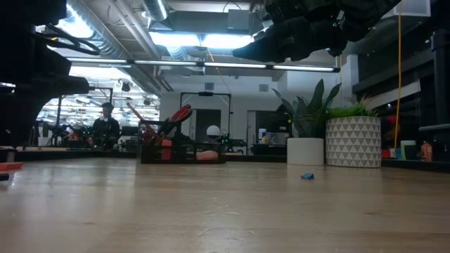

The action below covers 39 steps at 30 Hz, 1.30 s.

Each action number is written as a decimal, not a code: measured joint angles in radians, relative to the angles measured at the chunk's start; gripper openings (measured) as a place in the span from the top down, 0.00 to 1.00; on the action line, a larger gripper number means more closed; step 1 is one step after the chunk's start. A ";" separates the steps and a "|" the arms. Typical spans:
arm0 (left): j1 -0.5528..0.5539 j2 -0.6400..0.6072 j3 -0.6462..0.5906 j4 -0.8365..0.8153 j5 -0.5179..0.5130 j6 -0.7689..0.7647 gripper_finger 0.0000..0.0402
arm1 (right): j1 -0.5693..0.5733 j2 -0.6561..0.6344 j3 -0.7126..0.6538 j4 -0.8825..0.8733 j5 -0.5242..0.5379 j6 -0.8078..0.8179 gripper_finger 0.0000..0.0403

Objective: Pick and place office supplies into organizer
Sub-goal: Put the orange eraser into the desk organizer

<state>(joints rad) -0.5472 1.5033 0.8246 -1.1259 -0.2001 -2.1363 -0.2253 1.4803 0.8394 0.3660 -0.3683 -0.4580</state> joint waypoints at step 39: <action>0.002 0.000 -0.061 0.058 0.076 -0.225 0.54 | 0.000 0.000 0.000 0.003 0.000 0.000 0.98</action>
<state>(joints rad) -0.5457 1.5032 0.7634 -1.0677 -0.1239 -2.3611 -0.2249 1.4799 0.8394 0.3695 -0.3683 -0.4580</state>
